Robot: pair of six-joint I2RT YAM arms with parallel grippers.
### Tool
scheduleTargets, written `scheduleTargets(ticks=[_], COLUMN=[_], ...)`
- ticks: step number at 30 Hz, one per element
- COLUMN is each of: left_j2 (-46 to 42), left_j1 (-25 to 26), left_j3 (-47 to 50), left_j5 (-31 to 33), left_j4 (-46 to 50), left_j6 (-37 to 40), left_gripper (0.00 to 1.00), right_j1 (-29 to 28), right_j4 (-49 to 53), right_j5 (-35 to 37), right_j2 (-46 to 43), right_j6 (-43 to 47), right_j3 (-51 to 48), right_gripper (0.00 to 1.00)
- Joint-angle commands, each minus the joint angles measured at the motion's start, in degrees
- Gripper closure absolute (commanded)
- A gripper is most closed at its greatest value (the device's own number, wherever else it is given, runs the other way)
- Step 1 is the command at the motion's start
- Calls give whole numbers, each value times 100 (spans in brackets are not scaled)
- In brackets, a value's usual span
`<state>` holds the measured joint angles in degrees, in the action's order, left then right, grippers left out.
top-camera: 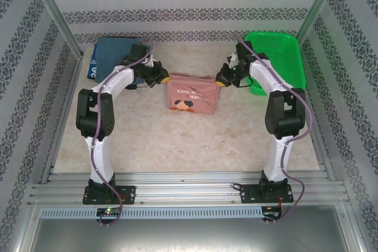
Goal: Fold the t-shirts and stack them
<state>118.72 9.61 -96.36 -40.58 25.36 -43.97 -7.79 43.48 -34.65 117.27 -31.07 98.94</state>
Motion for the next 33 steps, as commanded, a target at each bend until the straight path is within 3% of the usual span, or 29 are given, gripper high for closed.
scheduleTargets(ticks=[1,8,11,13,15,16,18,19,22,25,29,33], left_j2=[301,1019,1372,1598,1719,1761,1763,1747,1560,1043,61,-614], left_j1=[-222,-234,-242,-269,-287,-296,-302,-305,-336,-345,-329,-278], left_j3=[-436,-1059,-1422,-1661,-1873,-2090,-2561,-2834,-3391,-3251,-1809,-48], left_j5=[77,-83,-125,-211,-296,-344,-248,-261,-272,-55,142,173], left_j4=[107,-71,-172,-404,-726,-788,-586,-504,-55,689,968,545], left_j6=[112,-53,-136,-386,-698,-796,-825,-833,-654,-61,808,1013], left_gripper=[100,100,99,83,67,60,39,18,15,15,15,14], right_j1=[201,262,282,338,429,489,557,568,568,543,366,9], right_j4=[231,268,204,188,-19,-198,-358,-352,-209,-216,-761,-1940], right_j5=[120,77,93,143,153,37,83,192,345,226,-187,-278], right_j2=[225,818,1033,1187,1232,1214,1073,946,493,-159,-1158,-2185], right_j6=[97,77,13,-67,-281,-378,-379,-244,90,300,225,-23], right_j3=[300,759,964,1178,1318,1389,1616,1767,2011,1553,115,-1555], right_gripper=[100,100,91,86,71,68,60,59,53,51,48,37])
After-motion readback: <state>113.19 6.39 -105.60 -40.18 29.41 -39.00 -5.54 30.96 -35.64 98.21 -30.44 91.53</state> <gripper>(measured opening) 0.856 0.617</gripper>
